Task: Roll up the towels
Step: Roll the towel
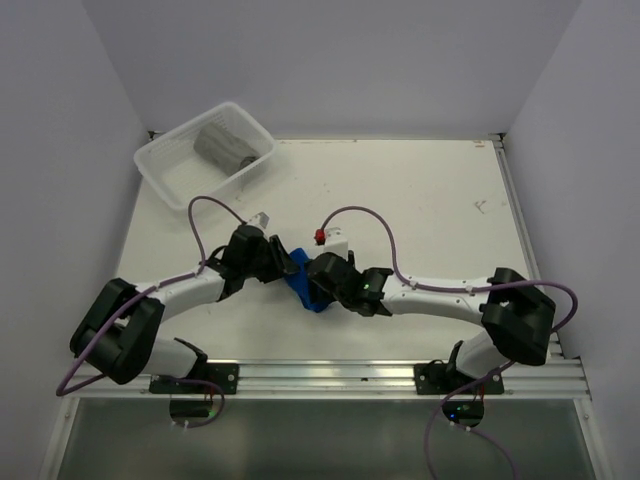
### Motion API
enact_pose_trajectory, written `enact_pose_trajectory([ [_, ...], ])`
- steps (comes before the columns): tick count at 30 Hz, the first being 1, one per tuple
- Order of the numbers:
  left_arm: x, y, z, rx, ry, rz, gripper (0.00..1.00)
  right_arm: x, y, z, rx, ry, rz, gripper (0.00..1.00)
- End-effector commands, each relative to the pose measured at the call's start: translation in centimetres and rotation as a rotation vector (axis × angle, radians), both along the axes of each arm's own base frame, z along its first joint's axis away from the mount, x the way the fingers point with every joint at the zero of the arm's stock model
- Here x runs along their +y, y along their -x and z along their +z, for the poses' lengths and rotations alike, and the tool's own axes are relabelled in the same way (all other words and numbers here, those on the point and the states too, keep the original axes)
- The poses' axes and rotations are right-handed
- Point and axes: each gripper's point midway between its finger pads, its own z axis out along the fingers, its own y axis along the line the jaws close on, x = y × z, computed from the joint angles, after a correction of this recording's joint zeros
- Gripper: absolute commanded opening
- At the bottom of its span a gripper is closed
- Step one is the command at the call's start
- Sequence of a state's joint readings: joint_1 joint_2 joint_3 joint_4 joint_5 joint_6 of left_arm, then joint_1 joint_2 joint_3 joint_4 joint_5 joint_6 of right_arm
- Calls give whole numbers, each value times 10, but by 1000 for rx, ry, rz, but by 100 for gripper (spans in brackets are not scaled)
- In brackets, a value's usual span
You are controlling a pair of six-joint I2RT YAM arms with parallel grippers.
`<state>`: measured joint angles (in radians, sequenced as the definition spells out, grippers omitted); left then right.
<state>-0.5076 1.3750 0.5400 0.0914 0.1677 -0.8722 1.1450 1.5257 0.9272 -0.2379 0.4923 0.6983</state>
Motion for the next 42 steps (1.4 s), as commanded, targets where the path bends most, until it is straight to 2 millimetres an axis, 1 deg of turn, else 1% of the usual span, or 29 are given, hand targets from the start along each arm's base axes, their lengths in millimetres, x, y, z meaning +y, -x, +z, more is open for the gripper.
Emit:
enact_pose_trajectory([
  [1,23,15,-27,48,-117,19,44,10,7,-8,93,-99,41,70],
  [2,23,16,-28,51,-119,19,44,8,4,-12,106,-100,38,70],
  [3,23,15,-28,50,-120,20,44,12,3,-13,113,-121,47,71],
  [4,23,16,-29,52,-120,19,44,12,7,-22,141,-116,60,72],
  [6,24,17,-30,54,-122,20,44,15,7,-27,150,-132,62,72],
  [7,24,17,-30,53,-121,20,44,15,10,-35,168,-126,70,72],
  [9,25,18,-31,56,-122,21,44,19,9,-39,173,-145,73,72],
  [11,26,20,-33,60,-124,21,44,20,15,-48,199,-149,83,71],
  [13,27,21,-33,61,-125,25,43,24,15,-50,203,-170,88,69],
  [14,28,22,-34,62,-126,29,43,24,15,-54,209,-166,86,65],
  [16,29,22,-32,60,-126,37,44,25,15,-55,204,-173,93,60],
  [17,29,22,-29,54,-123,37,44,26,13,-54,194,-175,91,53],
  [19,28,18,-22,39,-114,49,46,28,11,-50,180,-187,94,45],
  [20,31,20,-18,54,-126,55,50,28,11,-50,176,-188,94,42],
  [21,33,18,-14,49,-134,70,53,29,9,-48,171,-190,93,34],
  [22,34,17,-11,47,-139,76,55,31,10,-48,172,-188,98,31],
  [23,34,15,-2,39,-138,82,60,32,10,-48,172,-190,100,29],
  [25,36,13,5,35,-145,98,65,36,9,-47,169,-197,100,21],
  [26,37,13,10,39,-151,105,71,36,9,-47,172,-201,98,20],
  [28,38,13,13,43,-150,115,76,41,8,-47,171,-212,96,17],
  [29,39,15,14,49,-151,121,82,42,7,-47,172,-216,91,17],
  [31,38,17,15,54,-128,136,84,47,5,-48,176,-232,84,16],
  [32,39,20,12,60,-117,139,88,49,5,-48,179,-239,80,15],
  [34,36,21,13,56,-80,150,91,54,4,-47,180,-257,80,15],
  [35,35,21,14,42,-60,154,96,55,4,-50,183,-256,78,14],
  [37,32,21,16,41,-33,163,99,60,4,-48,182,-264,79,13],
  [42,33,13,19,15,-30,193,100,65,8,-50,184,-267,80,12],
])
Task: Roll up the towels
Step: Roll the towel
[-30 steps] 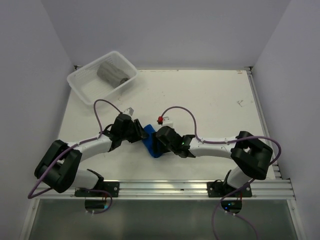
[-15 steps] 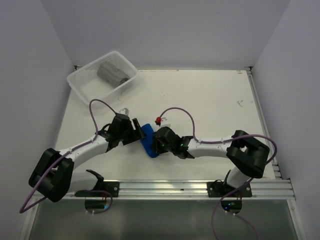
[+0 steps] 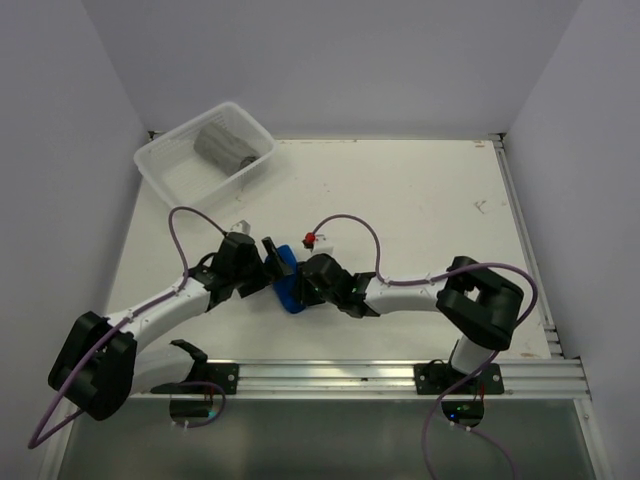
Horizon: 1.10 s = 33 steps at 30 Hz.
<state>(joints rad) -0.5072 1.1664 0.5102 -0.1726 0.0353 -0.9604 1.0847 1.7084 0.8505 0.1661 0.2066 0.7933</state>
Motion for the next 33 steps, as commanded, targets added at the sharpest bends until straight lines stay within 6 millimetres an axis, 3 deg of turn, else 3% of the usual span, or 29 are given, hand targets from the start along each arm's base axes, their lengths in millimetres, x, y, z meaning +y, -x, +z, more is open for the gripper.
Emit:
enact_pose_trajectory([
  [1,-4,-13,10,-53,31,38,100,7,8,-7,22,6,9,12],
  [10,0,-19,-7,1,16,121,100,9,16,-9,9,-12,-6,9],
  [27,5,-30,-4,-2,16,205,99,20,29,-11,-14,-6,18,5],
  [33,8,-33,10,-50,52,236,98,16,31,-16,-2,0,3,5],
])
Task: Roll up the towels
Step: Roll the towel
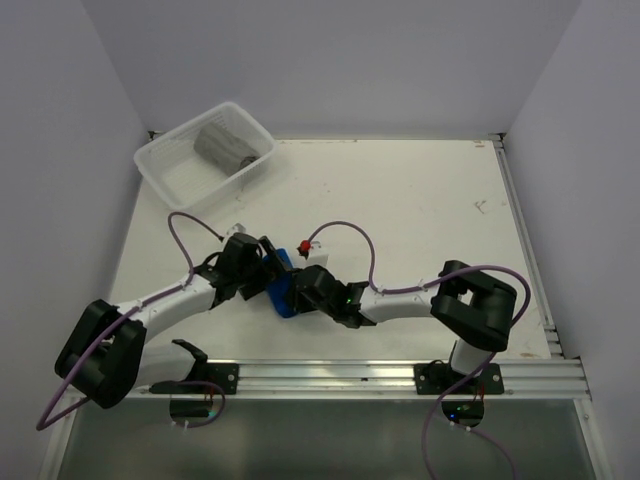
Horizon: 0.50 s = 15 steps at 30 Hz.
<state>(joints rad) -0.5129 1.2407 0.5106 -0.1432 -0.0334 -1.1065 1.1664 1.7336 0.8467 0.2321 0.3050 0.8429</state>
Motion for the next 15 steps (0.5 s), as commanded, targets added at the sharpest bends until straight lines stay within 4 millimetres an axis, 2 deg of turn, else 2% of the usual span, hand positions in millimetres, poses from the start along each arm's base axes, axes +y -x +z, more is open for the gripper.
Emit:
enact_pose_trajectory([
  [1,6,-25,30,-131,34,97,97,-3,18,-18,46,36,24,5],
  [7,8,-27,32,-146,26,104,98,0,19,-19,52,28,36,4],
  [15,-2,-12,-5,-6,-25,-11,94,-1,15,-12,29,41,25,4],
])
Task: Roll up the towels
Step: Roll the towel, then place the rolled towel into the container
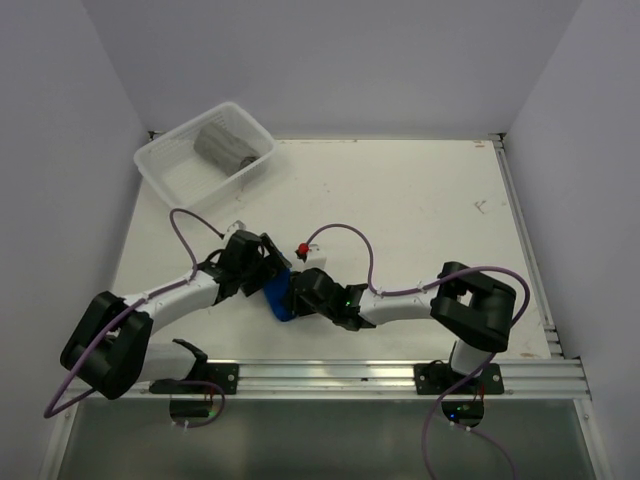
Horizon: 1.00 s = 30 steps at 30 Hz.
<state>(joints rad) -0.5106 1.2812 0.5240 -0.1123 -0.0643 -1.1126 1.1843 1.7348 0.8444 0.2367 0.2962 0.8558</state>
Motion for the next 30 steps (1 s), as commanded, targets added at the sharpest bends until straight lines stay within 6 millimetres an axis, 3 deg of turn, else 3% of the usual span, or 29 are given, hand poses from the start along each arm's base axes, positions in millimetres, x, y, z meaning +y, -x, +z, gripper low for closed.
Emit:
enact_pose_trajectory([
  [1,-1,0,-5,15,-21,-41,94,-7,5,-12,14,55,6,4],
  [10,1,5,-10,32,-63,-83,89,-4,3,-8,3,55,4,4],
  [30,0,20,-11,54,-204,-174,74,-12,-28,34,-95,11,-130,3],
])
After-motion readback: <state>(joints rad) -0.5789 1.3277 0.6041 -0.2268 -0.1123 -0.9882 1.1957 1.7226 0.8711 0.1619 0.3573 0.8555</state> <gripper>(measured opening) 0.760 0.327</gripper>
